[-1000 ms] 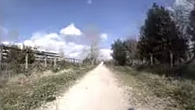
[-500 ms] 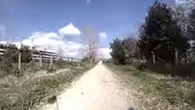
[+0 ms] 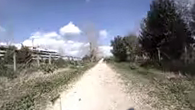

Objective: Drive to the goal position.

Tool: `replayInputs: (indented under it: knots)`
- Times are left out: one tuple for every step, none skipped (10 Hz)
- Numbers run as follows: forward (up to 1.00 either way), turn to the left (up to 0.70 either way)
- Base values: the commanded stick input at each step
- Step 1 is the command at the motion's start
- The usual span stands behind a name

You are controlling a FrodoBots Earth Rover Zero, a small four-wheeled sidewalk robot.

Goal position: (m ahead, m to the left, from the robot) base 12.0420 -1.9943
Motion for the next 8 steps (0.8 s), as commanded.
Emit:
replayInputs:
  knots:
    - [0.70,-0.02]
    - [0.70,-0.01]
    - [0.70,0.00]
    - [0.70,0.00]
    - [0.70,0.00]
    - [0.70,-0.10]
    - [0.70,-0.14]
    - [0.70,-0.08]
